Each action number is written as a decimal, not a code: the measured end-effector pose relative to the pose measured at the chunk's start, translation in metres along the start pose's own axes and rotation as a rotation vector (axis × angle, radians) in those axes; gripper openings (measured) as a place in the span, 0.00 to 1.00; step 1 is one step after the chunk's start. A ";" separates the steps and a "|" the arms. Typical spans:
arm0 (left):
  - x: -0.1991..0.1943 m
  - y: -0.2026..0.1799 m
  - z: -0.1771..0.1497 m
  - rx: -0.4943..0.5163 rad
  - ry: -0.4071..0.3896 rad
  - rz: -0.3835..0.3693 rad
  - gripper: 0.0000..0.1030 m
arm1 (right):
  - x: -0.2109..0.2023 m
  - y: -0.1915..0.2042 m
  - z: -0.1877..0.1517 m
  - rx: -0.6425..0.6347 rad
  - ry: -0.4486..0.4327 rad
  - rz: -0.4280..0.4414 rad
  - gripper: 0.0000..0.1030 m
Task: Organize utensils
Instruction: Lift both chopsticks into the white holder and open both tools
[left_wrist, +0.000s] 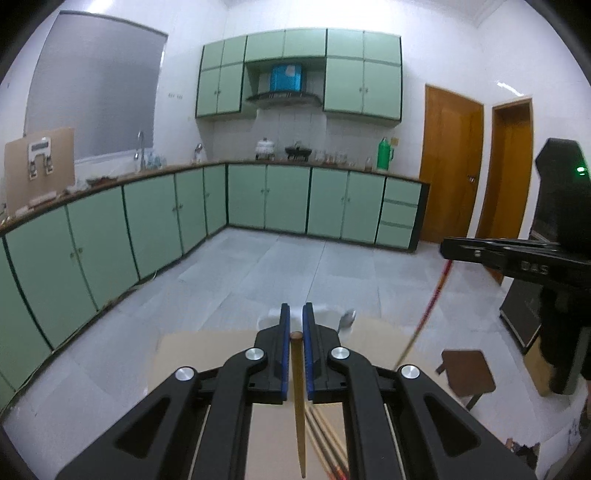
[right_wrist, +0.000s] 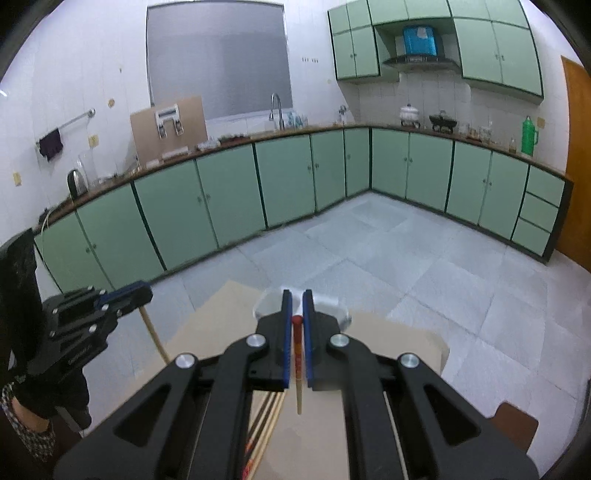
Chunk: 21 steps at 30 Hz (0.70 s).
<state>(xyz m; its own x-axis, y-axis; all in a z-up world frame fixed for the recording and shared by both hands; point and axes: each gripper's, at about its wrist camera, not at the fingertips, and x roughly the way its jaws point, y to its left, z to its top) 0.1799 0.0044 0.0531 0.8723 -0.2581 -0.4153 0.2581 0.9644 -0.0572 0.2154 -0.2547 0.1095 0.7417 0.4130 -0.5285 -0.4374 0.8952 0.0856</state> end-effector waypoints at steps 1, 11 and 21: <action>-0.001 0.000 0.008 0.001 -0.016 -0.004 0.06 | 0.001 -0.001 0.007 0.001 -0.008 0.002 0.05; 0.023 -0.006 0.082 0.028 -0.142 -0.013 0.06 | 0.032 -0.025 0.071 0.024 -0.058 -0.006 0.04; 0.105 -0.010 0.107 0.055 -0.159 0.046 0.06 | 0.102 -0.049 0.069 0.056 -0.036 -0.034 0.05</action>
<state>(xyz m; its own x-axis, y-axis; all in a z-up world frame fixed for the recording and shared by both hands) 0.3135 -0.0383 0.1066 0.9373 -0.2238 -0.2672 0.2349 0.9720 0.0100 0.3478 -0.2450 0.1093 0.7739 0.3869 -0.5014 -0.3831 0.9164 0.1158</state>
